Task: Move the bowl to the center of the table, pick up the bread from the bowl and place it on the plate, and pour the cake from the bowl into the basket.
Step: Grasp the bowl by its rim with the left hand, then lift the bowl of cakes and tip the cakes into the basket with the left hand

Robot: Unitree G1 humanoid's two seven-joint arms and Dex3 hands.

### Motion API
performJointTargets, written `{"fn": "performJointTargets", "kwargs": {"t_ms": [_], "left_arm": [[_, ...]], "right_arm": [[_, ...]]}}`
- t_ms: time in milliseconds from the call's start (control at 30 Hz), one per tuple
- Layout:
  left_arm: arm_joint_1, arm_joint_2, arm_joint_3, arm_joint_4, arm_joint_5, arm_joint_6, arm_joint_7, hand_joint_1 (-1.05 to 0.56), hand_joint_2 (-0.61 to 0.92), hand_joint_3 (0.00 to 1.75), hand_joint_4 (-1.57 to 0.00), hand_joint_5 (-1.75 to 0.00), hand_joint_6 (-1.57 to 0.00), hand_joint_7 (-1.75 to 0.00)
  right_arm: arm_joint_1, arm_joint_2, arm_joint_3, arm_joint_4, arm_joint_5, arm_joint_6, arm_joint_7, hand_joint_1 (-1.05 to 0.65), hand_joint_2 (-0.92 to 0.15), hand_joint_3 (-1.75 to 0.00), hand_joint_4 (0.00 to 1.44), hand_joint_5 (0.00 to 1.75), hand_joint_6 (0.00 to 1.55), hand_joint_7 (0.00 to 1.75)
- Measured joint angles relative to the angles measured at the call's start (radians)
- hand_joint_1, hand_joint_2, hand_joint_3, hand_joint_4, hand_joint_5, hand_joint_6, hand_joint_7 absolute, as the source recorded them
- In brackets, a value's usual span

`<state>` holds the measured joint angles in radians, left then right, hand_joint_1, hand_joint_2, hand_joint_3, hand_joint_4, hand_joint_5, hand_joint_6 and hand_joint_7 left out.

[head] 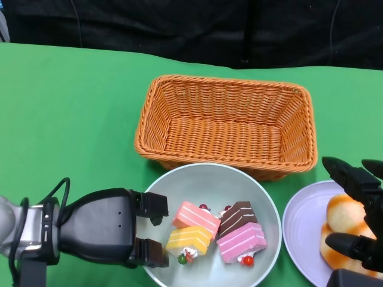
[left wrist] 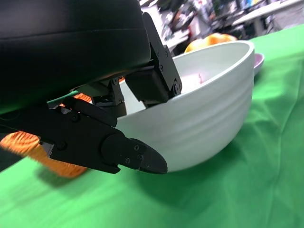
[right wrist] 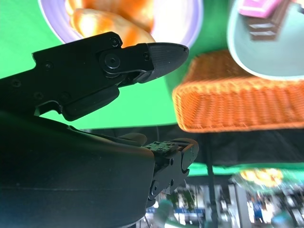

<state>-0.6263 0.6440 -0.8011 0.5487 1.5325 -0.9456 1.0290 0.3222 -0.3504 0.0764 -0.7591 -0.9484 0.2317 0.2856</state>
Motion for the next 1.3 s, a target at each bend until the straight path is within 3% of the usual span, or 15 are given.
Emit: {"fn": "performJointTargets", "kwargs": {"t_ms": [67,133,367,467,733,800,833,867,933,1067,1167,1300], "left_arm": [[-0.006,-0.016,-0.032,0.034,-0.001,0.018,0.083,-0.40,0.91,0.01,-0.82,-1.72,-0.89,-1.15],[-0.009,-0.022,-0.062,0.052,-0.002,0.033,0.124,-0.40,0.92,0.02,-0.87,-1.74,-0.84,-1.30],[-0.018,-0.013,-0.113,0.064,-0.002,0.046,0.217,-0.34,0.92,0.09,-0.91,-1.75,-0.76,-1.54],[-0.018,-0.001,-0.118,0.059,-0.006,0.057,0.264,-0.32,0.90,0.08,-0.90,-1.75,-0.74,-1.57],[0.022,0.096,-0.042,-0.091,-0.157,-0.019,0.283,-0.27,0.92,0.14,-0.91,-1.75,-0.64,-1.74],[0.042,0.117,-0.016,-0.122,-0.199,-0.052,0.254,-0.25,0.91,0.17,-0.92,-1.75,-0.68,-1.75],[0.059,0.127,0.004,-0.137,-0.233,-0.072,0.227,-0.23,0.81,0.35,-0.92,-1.75,-0.69,-1.75],[0.074,0.135,0.022,-0.148,-0.266,-0.090,0.199,-0.22,0.61,0.71,-0.93,-1.75,-0.70,-1.75],[0.103,0.146,0.065,-0.168,-0.329,-0.123,0.141,-0.21,0.50,0.94,-0.94,-1.75,-0.72,-1.75],[0.147,0.138,0.146,-0.178,-0.512,-0.200,-0.005,-0.23,0.51,0.95,-0.97,-1.75,-0.74,-1.75],[0.166,0.110,0.183,-0.166,-0.693,-0.255,-0.141,-0.14,0.35,1.27,-0.97,-1.75,-0.76,-1.75],[0.201,0.068,0.225,-0.166,-0.886,-0.260,-0.349,-0.20,0.38,1.33,-0.97,-1.75,-0.76,-1.75]], "right_arm": [[0.030,0.018,-0.009,-0.032,0.015,-0.012,-0.007,-0.71,-0.92,-0.35,0.00,0.40,0.14,0.00],[0.051,0.038,-0.026,-0.057,0.023,-0.030,-0.025,-0.70,-0.92,-0.35,0.00,0.43,0.15,0.01],[0.120,0.094,-0.068,-0.114,0.070,-0.096,-0.097,-0.66,-0.92,-0.38,0.00,0.42,0.15,0.01],[0.145,0.112,-0.077,-0.134,0.087,-0.135,-0.127,-0.68,-0.92,-0.41,0.00,0.47,0.15,0.01],[0.206,0.163,-0.104,-0.138,0.104,-0.221,-0.206,-0.67,-0.92,-0.40,0.00,0.61,0.15,0.02],[0.218,0.173,-0.106,-0.139,0.111,-0.229,-0.209,-0.64,-0.92,-0.39,0.00,0.62,0.15,0.02],[0.225,0.182,-0.106,-0.141,0.119,-0.233,-0.209,-0.62,-0.92,-0.37,0.00,0.63,0.16,0.02],[0.233,0.190,-0.107,-0.144,0.133,-0.234,-0.209,-0.61,-0.92,-0.36,0.00,0.64,0.16,0.02],[0.250,0.202,-0.108,-0.149,0.155,-0.239,-0.209,-0.56,-0.92,-0.35,0.00,0.68,0.17,0.03],[0.290,0.214,-0.116,-0.151,0.209,-0.269,-0.222,-0.50,-0.92,-0.31,0.00,0.75,0.20,0.06],[0.316,0.226,-0.113,-0.143,0.251,-0.271,-0.225,-0.42,-0.92,-0.22,0.00,0.84,0.26,0.10],[0.339,0.229,-0.098,-0.123,0.265,-0.278,-0.232,-0.40,-0.92,-0.22,0.02,0.96,0.30,0.15]]}}
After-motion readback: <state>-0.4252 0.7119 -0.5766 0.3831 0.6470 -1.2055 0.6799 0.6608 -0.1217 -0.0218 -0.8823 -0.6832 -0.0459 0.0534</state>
